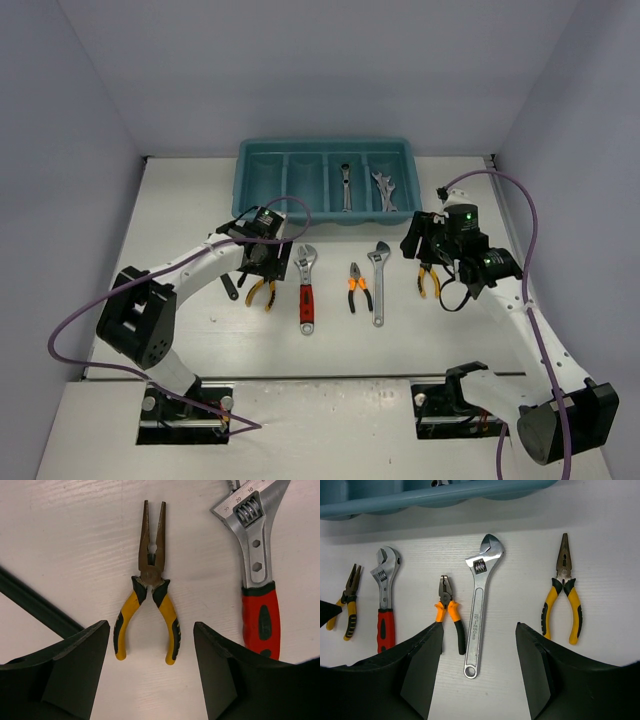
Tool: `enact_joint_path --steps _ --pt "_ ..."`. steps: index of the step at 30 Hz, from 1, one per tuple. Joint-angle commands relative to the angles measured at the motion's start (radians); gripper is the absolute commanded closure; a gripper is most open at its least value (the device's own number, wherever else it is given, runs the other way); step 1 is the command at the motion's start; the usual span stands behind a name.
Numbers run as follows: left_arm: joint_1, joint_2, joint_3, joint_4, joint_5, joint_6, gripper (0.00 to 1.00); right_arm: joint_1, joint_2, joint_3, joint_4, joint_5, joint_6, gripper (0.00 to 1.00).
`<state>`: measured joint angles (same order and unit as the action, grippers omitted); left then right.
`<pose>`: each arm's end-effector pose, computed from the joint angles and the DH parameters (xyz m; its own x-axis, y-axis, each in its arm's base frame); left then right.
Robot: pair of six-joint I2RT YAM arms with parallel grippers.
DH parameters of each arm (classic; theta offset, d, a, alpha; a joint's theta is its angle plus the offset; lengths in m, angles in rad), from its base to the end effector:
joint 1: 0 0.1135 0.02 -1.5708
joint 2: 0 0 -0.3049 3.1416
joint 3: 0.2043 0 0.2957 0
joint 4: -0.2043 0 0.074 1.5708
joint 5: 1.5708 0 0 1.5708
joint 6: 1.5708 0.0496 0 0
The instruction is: Sort the tools into containers
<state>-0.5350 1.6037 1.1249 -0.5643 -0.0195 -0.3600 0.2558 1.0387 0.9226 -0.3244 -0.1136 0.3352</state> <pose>0.3247 -0.1913 0.2313 -0.8722 0.1075 -0.4772 0.2074 0.9648 -0.1616 0.2611 0.0741 0.3497 -0.5049 0.2058 -0.8383 -0.1954 0.9187 0.3432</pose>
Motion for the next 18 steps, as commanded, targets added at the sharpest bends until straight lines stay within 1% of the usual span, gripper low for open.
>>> enact_joint_path --steps 1,5,9,11,12,14,16,18 --pt "0.018 0.009 0.041 0.035 -0.022 0.024 0.36 0.000 0.008 0.007 0.035 -0.012 0.001 0.43" --pt "0.020 0.016 0.016 0.014 -0.002 -0.030 0.37 0.002 -0.008 0.003 0.033 -0.009 0.015 0.43" --pt "0.015 0.019 -0.009 0.018 0.019 -0.089 0.42 0.002 -0.014 -0.008 0.033 -0.005 0.024 0.43" --pt "0.010 0.019 -0.016 0.015 0.020 -0.105 0.50 0.002 -0.011 -0.010 0.035 -0.006 0.030 0.43" --pt "0.006 0.012 -0.024 0.017 0.038 -0.119 0.52 0.001 -0.010 -0.009 0.035 -0.004 0.030 0.43" --pt "-0.009 -0.003 -0.039 0.020 0.044 -0.146 0.60 0.001 -0.009 -0.009 0.035 0.003 0.030 0.43" --pt "-0.021 -0.009 -0.050 0.023 0.048 -0.161 0.64 0.002 -0.008 -0.010 0.035 0.010 0.029 0.43" --pt "-0.030 -0.003 -0.061 0.027 0.050 -0.171 0.66 0.002 -0.003 -0.011 0.035 0.014 0.028 0.43"
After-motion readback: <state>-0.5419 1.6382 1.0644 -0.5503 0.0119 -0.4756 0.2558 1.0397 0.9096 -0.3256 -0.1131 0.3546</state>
